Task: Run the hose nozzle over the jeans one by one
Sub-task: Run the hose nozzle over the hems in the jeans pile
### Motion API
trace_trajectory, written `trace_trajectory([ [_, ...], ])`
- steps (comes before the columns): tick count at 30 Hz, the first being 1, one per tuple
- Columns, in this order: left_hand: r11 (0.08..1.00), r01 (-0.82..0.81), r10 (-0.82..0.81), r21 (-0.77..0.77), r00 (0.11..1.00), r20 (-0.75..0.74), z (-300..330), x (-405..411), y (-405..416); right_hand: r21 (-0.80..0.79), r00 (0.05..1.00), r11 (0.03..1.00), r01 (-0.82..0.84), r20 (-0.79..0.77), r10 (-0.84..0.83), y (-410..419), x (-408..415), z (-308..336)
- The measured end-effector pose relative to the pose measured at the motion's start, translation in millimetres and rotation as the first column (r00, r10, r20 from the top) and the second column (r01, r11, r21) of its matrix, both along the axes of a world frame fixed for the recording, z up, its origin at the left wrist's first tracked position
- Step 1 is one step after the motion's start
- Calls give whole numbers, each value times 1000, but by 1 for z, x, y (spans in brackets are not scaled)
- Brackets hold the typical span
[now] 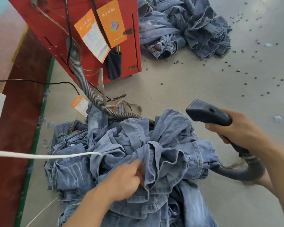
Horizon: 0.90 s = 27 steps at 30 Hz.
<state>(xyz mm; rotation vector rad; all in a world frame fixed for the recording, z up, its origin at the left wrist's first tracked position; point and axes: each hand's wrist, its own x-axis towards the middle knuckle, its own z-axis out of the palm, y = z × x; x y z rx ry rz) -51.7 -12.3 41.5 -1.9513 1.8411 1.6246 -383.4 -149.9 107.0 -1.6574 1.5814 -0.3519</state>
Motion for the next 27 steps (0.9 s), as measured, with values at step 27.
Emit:
trace_trajectory([
  [27,710,683,-630,-170,724,281,-63,-39,-72,35,992,996,77,-104,-73,-1,-21,-32],
])
